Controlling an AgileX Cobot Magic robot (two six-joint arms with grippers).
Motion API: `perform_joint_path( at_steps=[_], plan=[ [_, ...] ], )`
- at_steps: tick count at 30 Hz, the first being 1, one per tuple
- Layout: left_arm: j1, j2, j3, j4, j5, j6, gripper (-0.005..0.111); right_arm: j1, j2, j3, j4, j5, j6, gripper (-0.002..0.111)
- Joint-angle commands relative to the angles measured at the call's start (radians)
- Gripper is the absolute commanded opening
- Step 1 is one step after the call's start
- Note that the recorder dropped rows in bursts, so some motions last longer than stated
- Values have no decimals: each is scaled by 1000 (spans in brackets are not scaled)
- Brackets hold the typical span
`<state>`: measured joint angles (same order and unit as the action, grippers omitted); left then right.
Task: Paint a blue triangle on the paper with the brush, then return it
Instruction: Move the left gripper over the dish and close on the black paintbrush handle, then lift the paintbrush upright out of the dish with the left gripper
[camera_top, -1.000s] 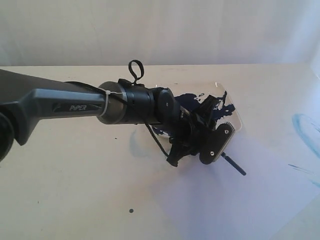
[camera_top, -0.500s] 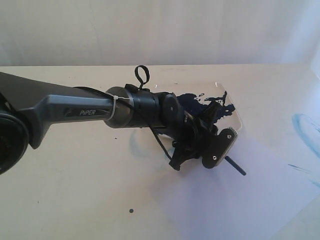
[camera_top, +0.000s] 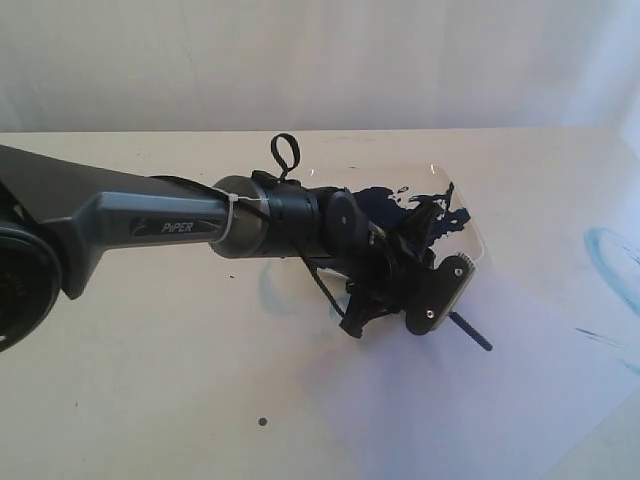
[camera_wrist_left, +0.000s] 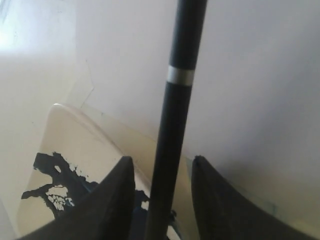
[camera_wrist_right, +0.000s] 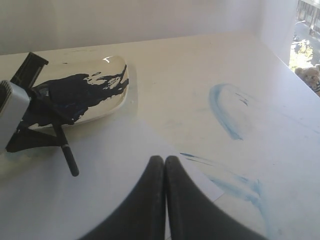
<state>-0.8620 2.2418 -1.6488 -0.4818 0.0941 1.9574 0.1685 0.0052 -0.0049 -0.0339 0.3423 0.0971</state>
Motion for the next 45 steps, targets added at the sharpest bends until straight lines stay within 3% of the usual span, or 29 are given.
perform_joint_path(
  at_steps=[1,5,15,26,45],
  plan=[
    [3,-1,-5,-17,6,135,37,2,-5,5,-1,-7,5,0],
    [3,-1,-5,-17,6,135,28,2,-5,5,-1,-7,5,0],
    [3,-1,-5,-17,6,135,26,2,-5,5,-1,-7,5,0],
    [3,-1,-5,-17,4,135,1,2,-5,5,-1,-7,5,0],
    [1,-56,-5,-60,6,152,1,2,-5,5,-3,-7,5,0]
  ],
)
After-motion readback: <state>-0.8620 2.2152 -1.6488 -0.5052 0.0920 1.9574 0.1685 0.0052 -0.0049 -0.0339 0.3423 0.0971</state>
